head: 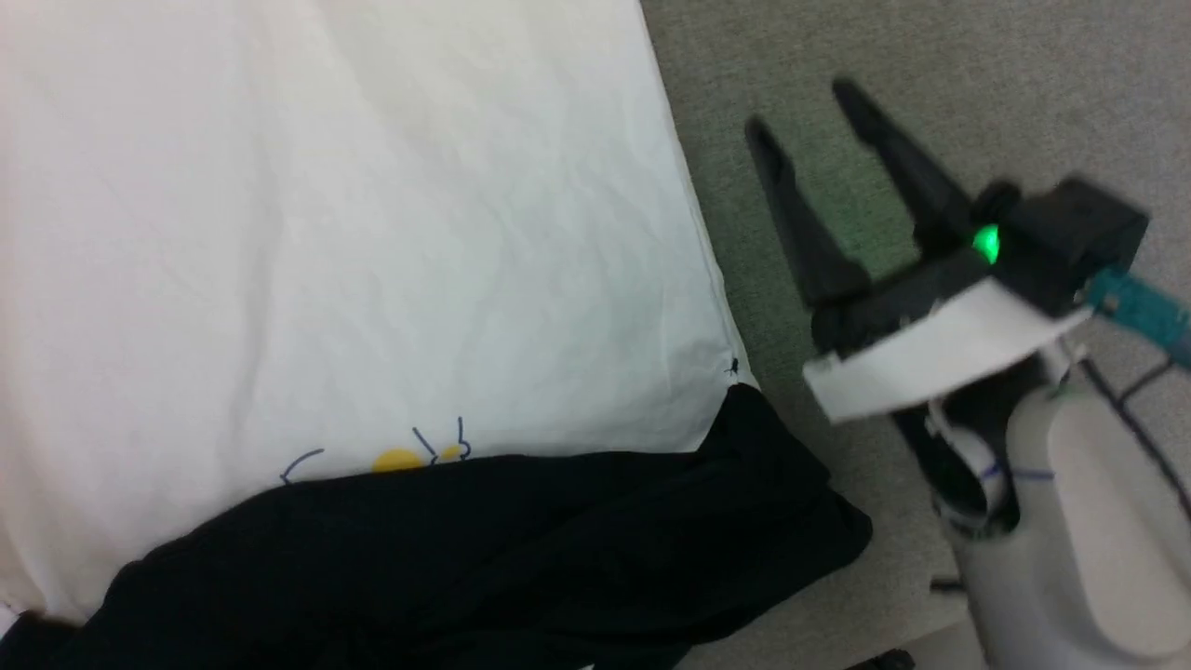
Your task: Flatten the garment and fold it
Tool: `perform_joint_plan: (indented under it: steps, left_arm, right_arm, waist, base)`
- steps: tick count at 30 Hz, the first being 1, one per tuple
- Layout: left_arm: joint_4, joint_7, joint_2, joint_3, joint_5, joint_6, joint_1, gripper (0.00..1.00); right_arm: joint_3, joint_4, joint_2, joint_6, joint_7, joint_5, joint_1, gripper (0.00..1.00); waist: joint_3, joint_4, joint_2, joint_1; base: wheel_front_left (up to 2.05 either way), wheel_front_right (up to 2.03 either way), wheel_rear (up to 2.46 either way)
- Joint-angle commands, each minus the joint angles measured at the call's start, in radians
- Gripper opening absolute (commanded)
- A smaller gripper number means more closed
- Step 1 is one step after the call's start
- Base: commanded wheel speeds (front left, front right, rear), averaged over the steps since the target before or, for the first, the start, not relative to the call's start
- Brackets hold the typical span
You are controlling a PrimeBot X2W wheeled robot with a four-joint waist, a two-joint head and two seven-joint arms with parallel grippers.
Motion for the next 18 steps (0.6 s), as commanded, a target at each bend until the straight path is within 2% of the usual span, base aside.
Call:
perform_joint_plan:
  steps: [1, 4, 7, 13, 18]
  left_arm:
    - [0.013, -0.011, -0.006, -0.006, -0.009, -0.010, -0.007, 0.00]
    - [0.027, -0.047, -0.021, -0.019, -0.019, -0.024, -0.023, 0.00]
    - [0.040, -0.079, -0.034, -0.035, -0.027, -0.039, -0.047, 0.00]
    - [0.068, -0.138, -0.068, -0.074, -0.038, -0.069, -0.094, 0.00]
    - [0.083, -0.179, -0.102, -0.110, -0.042, -0.084, -0.122, 0.00]
  right_arm:
    - [-0.003, -0.006, 0.003, -0.001, 0.015, -0.020, -0.055, 1.00]
    - [-0.015, 0.019, 0.003, -0.001, 0.066, -0.016, -0.177, 1.00]
    - [-0.041, 0.101, 0.003, -0.001, 0.122, 0.010, -0.327, 1.00]
    - [-0.053, 0.394, 0.003, -0.001, 0.242, 0.080, -0.609, 1.00]
    - [-0.050, 0.645, 0.003, -0.001, 0.338, 0.089, -0.775, 1.00]
  waist:
    - [-0.003, 0.010, -0.0001, 0.0000]
    - [-0.005, 0.029, -0.0001, 0.0000]
    - [-0.005, 0.052, -0.0001, 0.0000]
    - [0.004, 0.108, -0.0001, 0.0000]
    - [0.013, 0.159, -0.0001, 0.0000]
  base:
    - [0.00, 0.00, 0.00]
    - [0.00, 0.00, 0.00]
    - [0.00, 0.00, 0.00]
    - [0.00, 0.00, 0.00]
    - [0.00, 0.00, 0.00]
